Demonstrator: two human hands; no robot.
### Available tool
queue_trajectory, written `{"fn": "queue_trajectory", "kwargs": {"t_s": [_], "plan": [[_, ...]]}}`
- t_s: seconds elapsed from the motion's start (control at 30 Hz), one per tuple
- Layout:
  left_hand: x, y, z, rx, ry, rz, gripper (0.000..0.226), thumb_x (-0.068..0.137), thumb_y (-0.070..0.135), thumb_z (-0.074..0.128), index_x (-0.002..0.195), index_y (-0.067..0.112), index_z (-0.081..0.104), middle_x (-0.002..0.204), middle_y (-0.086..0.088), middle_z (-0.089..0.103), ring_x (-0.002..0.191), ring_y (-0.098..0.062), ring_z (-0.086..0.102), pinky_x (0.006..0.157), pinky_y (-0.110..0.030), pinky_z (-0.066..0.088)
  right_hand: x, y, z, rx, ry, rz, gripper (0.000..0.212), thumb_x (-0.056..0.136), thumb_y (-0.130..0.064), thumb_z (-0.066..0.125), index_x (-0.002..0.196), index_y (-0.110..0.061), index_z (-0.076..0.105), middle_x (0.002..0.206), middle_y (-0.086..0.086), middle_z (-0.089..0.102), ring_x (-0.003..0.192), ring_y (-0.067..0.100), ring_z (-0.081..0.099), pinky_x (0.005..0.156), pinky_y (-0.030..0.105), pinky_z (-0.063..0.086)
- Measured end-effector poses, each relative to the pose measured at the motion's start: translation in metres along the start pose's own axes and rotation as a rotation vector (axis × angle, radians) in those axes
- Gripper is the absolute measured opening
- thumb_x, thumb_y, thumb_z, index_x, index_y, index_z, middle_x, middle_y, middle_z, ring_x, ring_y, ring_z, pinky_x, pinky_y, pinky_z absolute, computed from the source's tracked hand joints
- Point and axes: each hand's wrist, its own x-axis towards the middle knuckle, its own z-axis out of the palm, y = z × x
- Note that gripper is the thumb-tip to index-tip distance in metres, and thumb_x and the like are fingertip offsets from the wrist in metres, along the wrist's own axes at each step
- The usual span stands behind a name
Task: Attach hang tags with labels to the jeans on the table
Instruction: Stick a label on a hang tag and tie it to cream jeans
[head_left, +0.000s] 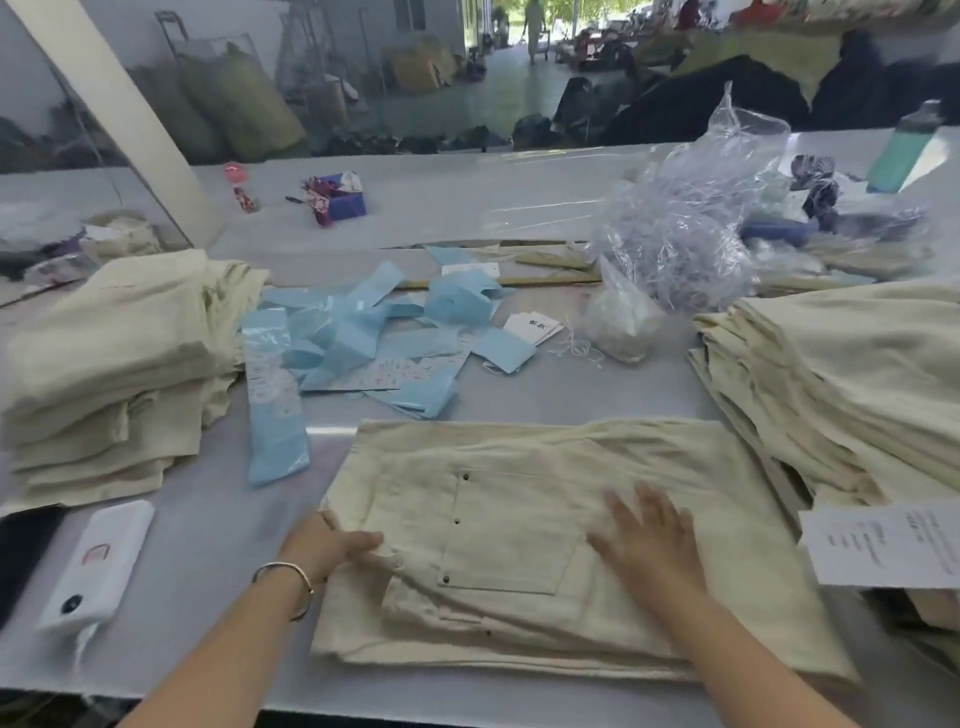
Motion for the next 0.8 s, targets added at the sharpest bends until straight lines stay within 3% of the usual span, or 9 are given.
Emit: {"fn": "queue_trajectory", "kwargs": {"t_s": [0.17,0.27,0.33,0.4,0.47,0.53,0.6,0.7,0.8], "plan": [[0.011,-0.012,0.004,0.726,0.278,0.274,0.095,0.063,0.055,0.080,0.140,0.020,0.036,0.135,-0.009,0.043,0.126,-0.030,0.038,0.101,-0.038,0.038,0.000,-0.042,-0.004,0.153,0.072,-0.276,0.051,0.099,-0.017,0.039,0.148,-0.028,0.033,0.160,-0.002,0.018,0.146,0.013,0.017,0.116,0.022,0.005],[0.013,-0.015,0.008,0.809,0.312,0.398,0.058,0.070,0.065,0.063,0.119,0.036,0.056,0.119,0.008,0.058,0.118,-0.021,0.046,0.090,-0.034,0.036,-0.012,-0.086,-0.001,0.277,0.096,-0.439,0.043,0.100,-0.020,0.042,0.142,-0.025,0.045,0.156,-0.002,0.030,0.142,0.012,0.026,0.117,0.022,0.010],[0.009,-0.015,0.012,0.709,0.264,0.362,0.037,0.075,0.066,0.057,0.096,0.035,0.061,0.093,0.015,0.063,0.105,-0.015,0.056,0.080,-0.032,0.031,-0.017,-0.114,0.000,0.269,0.055,-0.517,0.048,0.097,-0.036,0.047,0.144,-0.026,0.041,0.157,-0.002,0.028,0.142,0.012,0.025,0.117,0.023,0.011],[0.007,-0.014,0.016,0.498,0.135,0.287,0.033,0.078,0.058,0.066,0.099,0.035,0.057,0.093,0.018,0.064,0.100,-0.010,0.058,0.085,-0.030,0.035,-0.023,-0.139,0.002,0.249,-0.002,-0.536,0.072,0.085,-0.060,0.054,0.147,-0.030,0.033,0.158,-0.003,0.021,0.144,0.015,0.018,0.117,0.026,0.007],[0.005,-0.007,0.016,0.130,-0.036,0.267,0.031,0.078,0.033,0.078,0.100,0.029,0.057,0.098,0.012,0.069,0.095,-0.011,0.064,0.083,-0.027,0.048,-0.028,-0.161,0.004,0.157,-0.039,-0.553,0.098,0.071,-0.075,0.055,0.151,-0.034,0.016,0.160,-0.004,0.009,0.147,0.015,0.007,0.119,0.037,0.000],[0.003,0.004,0.010,-0.130,-0.203,0.327,0.017,0.081,0.011,0.076,0.092,0.021,0.068,0.089,0.008,0.074,0.084,-0.012,0.067,0.068,-0.017,0.050,-0.030,-0.181,0.006,0.098,-0.045,-0.539,0.107,0.069,-0.071,0.056,0.152,-0.033,0.001,0.161,-0.001,0.000,0.148,0.018,0.002,0.119,0.043,0.000],[0.003,0.009,-0.001,-0.251,-0.387,0.367,0.009,0.087,0.008,0.069,0.085,0.014,0.076,0.076,0.011,0.072,0.073,-0.002,0.063,0.062,-0.013,0.046,-0.028,-0.196,0.005,0.165,0.047,-0.508,0.094,0.078,-0.051,0.058,0.153,-0.026,0.007,0.160,0.004,0.013,0.145,0.022,0.018,0.117,0.038,0.016],[0.007,0.011,-0.021,-0.305,-0.507,0.290,0.020,0.095,0.024,0.060,0.087,0.022,0.079,0.076,0.006,0.070,0.069,-0.001,0.059,0.063,-0.015,0.041,-0.020,-0.206,-0.005,0.665,0.196,-0.301,0.044,0.087,-0.012,0.057,0.127,-0.030,0.060,0.123,0.000,0.065,0.106,0.016,0.059,0.087,0.030,0.044],[0.021,0.009,-0.030,-0.327,-0.451,0.193,0.023,0.099,0.024,0.053,0.095,0.017,0.074,0.081,0.000,0.071,0.068,-0.007,0.060,0.059,-0.015,0.042,-0.008,-0.198,-0.019,1.385,0.055,0.170,0.012,0.093,-0.018,0.060,0.091,-0.022,0.072,0.090,0.006,0.075,0.077,0.018,0.066,0.069,0.036,0.053]]}}
